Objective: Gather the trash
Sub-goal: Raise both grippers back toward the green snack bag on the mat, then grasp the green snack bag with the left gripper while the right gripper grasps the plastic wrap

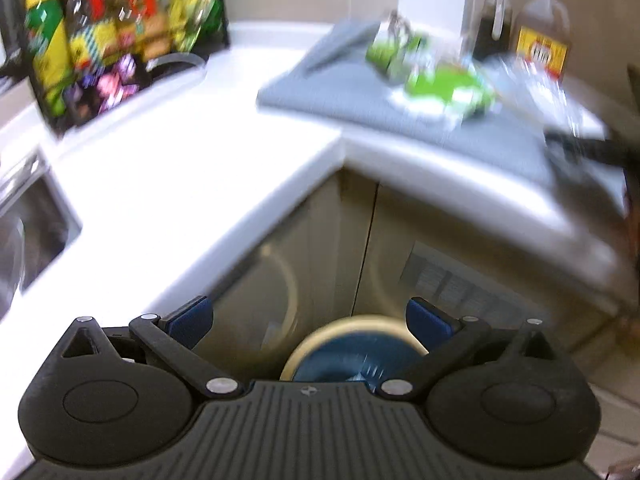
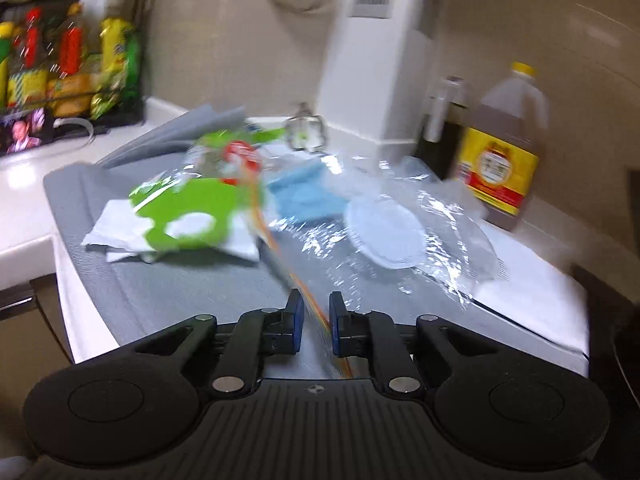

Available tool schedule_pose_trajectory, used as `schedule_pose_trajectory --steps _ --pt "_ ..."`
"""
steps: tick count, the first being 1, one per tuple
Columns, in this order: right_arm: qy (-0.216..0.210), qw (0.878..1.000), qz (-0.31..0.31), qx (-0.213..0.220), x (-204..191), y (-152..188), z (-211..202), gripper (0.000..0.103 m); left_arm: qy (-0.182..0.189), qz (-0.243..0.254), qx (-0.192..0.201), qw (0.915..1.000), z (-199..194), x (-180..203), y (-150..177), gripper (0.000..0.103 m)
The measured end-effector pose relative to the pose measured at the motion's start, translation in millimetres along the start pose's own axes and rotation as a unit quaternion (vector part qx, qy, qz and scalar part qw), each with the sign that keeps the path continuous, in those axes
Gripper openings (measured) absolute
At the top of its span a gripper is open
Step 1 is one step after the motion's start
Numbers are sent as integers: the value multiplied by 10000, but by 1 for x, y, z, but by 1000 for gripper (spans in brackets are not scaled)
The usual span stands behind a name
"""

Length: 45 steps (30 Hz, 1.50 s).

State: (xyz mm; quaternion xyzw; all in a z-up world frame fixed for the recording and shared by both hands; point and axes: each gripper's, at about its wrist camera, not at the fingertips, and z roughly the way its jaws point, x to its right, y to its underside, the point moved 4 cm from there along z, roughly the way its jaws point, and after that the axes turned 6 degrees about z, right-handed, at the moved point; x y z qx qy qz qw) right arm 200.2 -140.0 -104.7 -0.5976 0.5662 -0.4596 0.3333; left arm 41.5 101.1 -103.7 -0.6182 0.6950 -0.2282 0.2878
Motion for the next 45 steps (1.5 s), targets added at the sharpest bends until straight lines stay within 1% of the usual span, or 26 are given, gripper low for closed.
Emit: schedule_pose_trajectory --steps 3,6,9,10,11,12,13,14,16,18,22,26,28,31,34,36,38,39,41,42,43,44,45 --pt "1 9996 253 82 17 9 -22 14 148 39 268 9995 1 6 -43 103" --pt "-27 9994 327 102 27 19 -38 14 246 -4 556 9981 10 15 -91 103" --pt "-206 9992 341 -50 33 26 -44 16 405 -25 701 9967 31 26 -143 103" --pt "-314 9987 391 -86 35 27 -45 27 489 -35 707 9963 40 28 -159 103" --pt "-431 9979 473 -135 37 26 -46 40 604 -58 696 9957 48 31 -173 103" --pt "-520 9967 596 -160 39 24 -47 75 720 -95 663 9952 57 33 -186 103" --pt "-551 9956 749 -93 42 20 -51 97 826 -141 610 9946 66 35 -198 103" --pt "-561 9946 874 67 45 15 -55 100 920 -196 562 9940 75 38 -208 103" --pt "-569 9940 894 280 49 5 -58 100 1064 -306 435 9929 97 43 -225 103" --pt "-490 9943 879 353 54 -5 -52 100 1099 -398 241 9929 121 49 -238 103" --pt "-219 9955 912 99 61 -14 -27 101 1121 -485 -75 9925 160 61 -255 103" --pt "69 9964 843 22 65 -16 -10 101 1170 -594 -256 9910 184 69 -267 103" --pt "181 9958 899 81 72 -19 -6 103 1177 -602 -304 9908 191 71 -269 103" --pt "416 9920 1192 83 91 -23 3 103 1150 -588 -359 9910 201 73 -269 103" --pt "644 9830 1706 -200 111 -23 20 103 1141 -585 -424 9908 207 72 -267 103" --pt "788 9756 2029 -289 123 -19 28 103 1146 -578 -447 9907 210 70 -265 103" --pt "821 9682 2297 -553 129 -13 41 103 1131 -553 -494 9908 213 70 -264 103" --pt "827 9673 2309 -644 129 -10 47 103 1127 -544 -516 9908 214 69 -263 103" --pt "863 9749 1970 -575 121 -9 52 103 1107 -522 -483 9913 212 69 -263 101" --pt "809 9783 1808 -606 117 -9 55 103 1089 -504 -421 9919 210 68 -264 93" --pt "758 9809 1700 -571 114 -9 56 94 1088 -487 -368 9922 207 67 -264 79" --pt "721 9831 1606 -493 111 -9 54 83 1129 -490 -344 9918 204 66 -265 72" --pt "709 9846 1533 -449 109 -10 52 61 1184 -525 -331 9910 201 64 -265 62"
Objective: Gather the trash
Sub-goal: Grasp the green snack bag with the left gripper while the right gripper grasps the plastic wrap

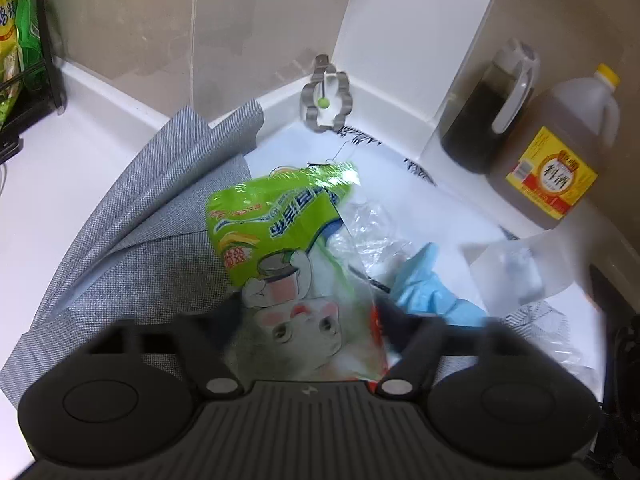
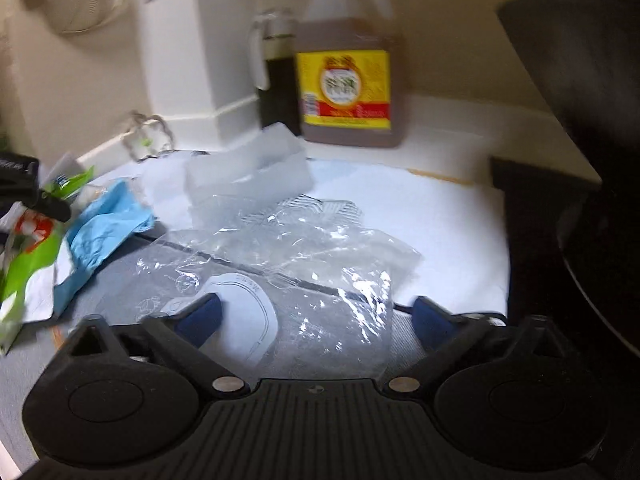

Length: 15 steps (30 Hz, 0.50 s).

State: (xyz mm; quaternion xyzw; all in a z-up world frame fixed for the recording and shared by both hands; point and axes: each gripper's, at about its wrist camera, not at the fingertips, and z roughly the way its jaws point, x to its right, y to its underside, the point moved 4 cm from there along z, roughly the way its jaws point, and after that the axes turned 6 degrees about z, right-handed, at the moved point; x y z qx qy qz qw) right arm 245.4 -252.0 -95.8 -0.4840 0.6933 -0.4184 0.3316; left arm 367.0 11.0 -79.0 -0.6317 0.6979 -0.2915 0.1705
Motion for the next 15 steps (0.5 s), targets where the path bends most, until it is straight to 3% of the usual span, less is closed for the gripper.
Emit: schedule_pose_trajectory --steps 1,3,7,15 --pt "-68 10000 -40 39 -1 0 -2 36 16 -53 48 10000 -5 -2 0 56" --pt "-288 9996 36 30 0 -1 -6 14 30 -102 180 9998 -15 -7 -1 45" --pt "-382 9982 139 435 2 -2 -29 8 148 -172 413 9989 -42 -16 0 39" --pt "-217 9870 -3 1594 4 -16 -98 7 379 -123 1030 9939 -113 -28 20 39"
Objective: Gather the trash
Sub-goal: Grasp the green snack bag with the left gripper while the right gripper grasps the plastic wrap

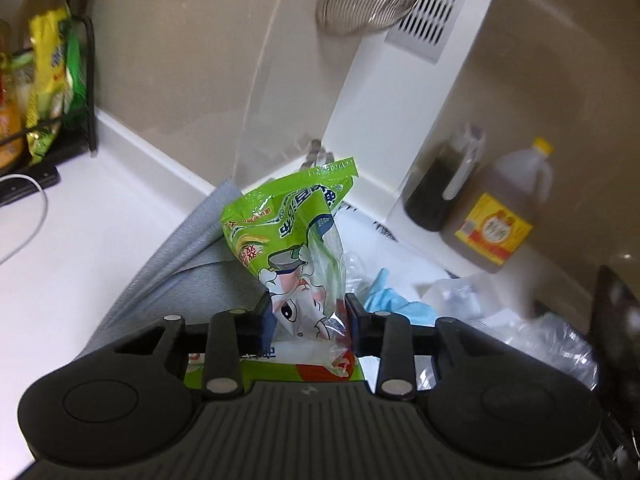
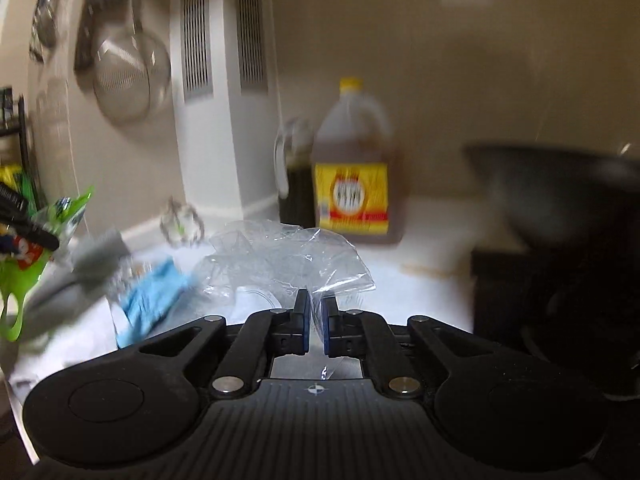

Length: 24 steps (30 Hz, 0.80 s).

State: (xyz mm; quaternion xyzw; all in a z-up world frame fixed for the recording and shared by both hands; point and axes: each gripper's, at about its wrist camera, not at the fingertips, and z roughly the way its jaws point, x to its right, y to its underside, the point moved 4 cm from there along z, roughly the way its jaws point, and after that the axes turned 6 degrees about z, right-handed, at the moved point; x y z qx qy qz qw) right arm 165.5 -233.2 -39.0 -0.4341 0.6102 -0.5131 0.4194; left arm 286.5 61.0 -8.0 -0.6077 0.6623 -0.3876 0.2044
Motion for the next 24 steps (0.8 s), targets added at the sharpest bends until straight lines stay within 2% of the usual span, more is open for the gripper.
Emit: schedule_pose_trajectory --steps 3,5,9,11,12,14,18,20,24 --pt "4 9993 -197 314 -6 -8 -22 7 113 44 139 9998 -26 -2 9 39" --pt "-22 9987 -296 426 -10 -11 -33 7 329 20 196 9993 -41 -4 15 39" --pt "-44 9986 -312 426 -12 -14 -47 6 725 -201 305 9967 -68 -9 24 39" --pt "-83 9985 -308 436 -14 -14 -54 6 1088 -339 359 9928 -81 -12 28 39" --pt "-73 9983 -350 450 -16 -14 -56 6 1128 -343 453 9920 -85 -12 29 39" --pt "-30 9981 -458 407 -19 -14 -57 6 879 -192 517 9946 -84 -7 26 39" --pt "-12 9993 -342 151 -19 -8 -52 6 929 -307 120 9951 -54 0 25 39" --pt "3 9994 -315 124 -17 -5 -55 6 1229 -523 -57 9910 -41 0 28 39" --pt "42 9991 -374 175 -12 -2 -60 6 2181 -971 -128 9710 -34 -3 29 39"
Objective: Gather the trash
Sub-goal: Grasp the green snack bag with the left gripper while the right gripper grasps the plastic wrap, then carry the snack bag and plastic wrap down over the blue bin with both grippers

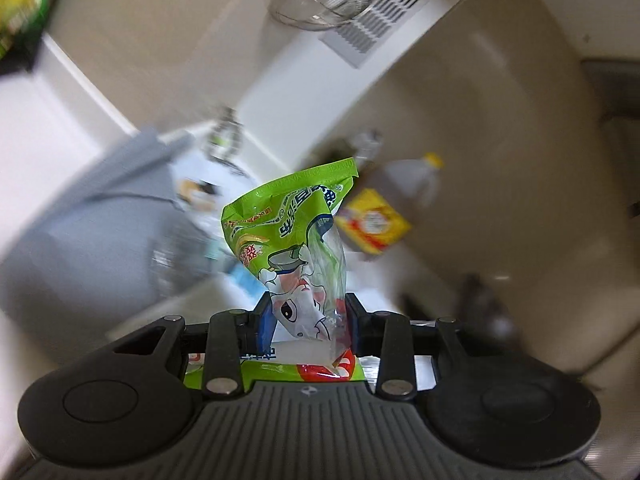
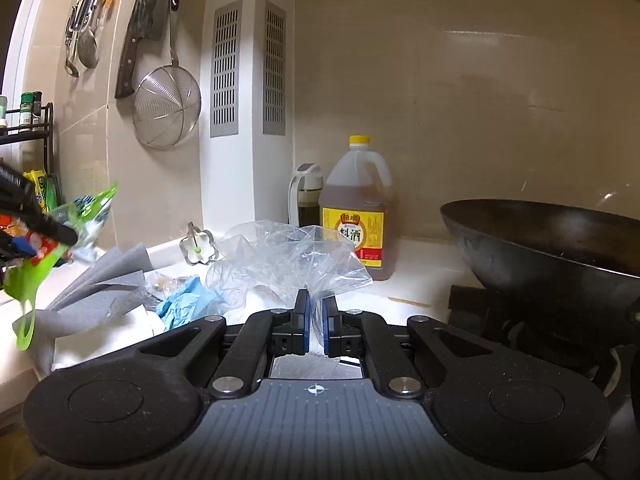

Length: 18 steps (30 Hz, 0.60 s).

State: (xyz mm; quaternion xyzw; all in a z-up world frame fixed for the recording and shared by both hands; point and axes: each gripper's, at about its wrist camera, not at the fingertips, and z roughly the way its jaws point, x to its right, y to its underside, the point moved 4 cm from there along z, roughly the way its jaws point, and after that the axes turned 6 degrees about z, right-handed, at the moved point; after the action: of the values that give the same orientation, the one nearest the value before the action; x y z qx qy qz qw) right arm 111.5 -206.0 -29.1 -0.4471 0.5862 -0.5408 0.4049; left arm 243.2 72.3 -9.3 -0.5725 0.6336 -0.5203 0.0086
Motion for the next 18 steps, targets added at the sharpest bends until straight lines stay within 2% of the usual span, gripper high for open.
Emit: schedule_pose_trajectory --steps 2,8,9,10,13,18 --pt "36 10000 24 -42 4 2 3 6 126 -226 -13 9997 4 -8 -2 39" --pt "-26 9996 188 -184 9 10 13 6 74 -900 -337 9953 26 -37 -3 43" --pt "-37 9996 193 -192 10 11 15 6 -28 -922 -339 9952 28 -41 -3 44" --pt "-42 9996 192 -203 10 12 16 6 -139 -927 -337 9950 29 -44 -3 49" --pt "-41 9995 222 -242 12 14 20 6 -405 -942 -307 9943 34 -54 -4 49" --pt "-42 9991 275 -330 17 18 26 6 -448 -1001 -286 9936 35 -63 -5 49"
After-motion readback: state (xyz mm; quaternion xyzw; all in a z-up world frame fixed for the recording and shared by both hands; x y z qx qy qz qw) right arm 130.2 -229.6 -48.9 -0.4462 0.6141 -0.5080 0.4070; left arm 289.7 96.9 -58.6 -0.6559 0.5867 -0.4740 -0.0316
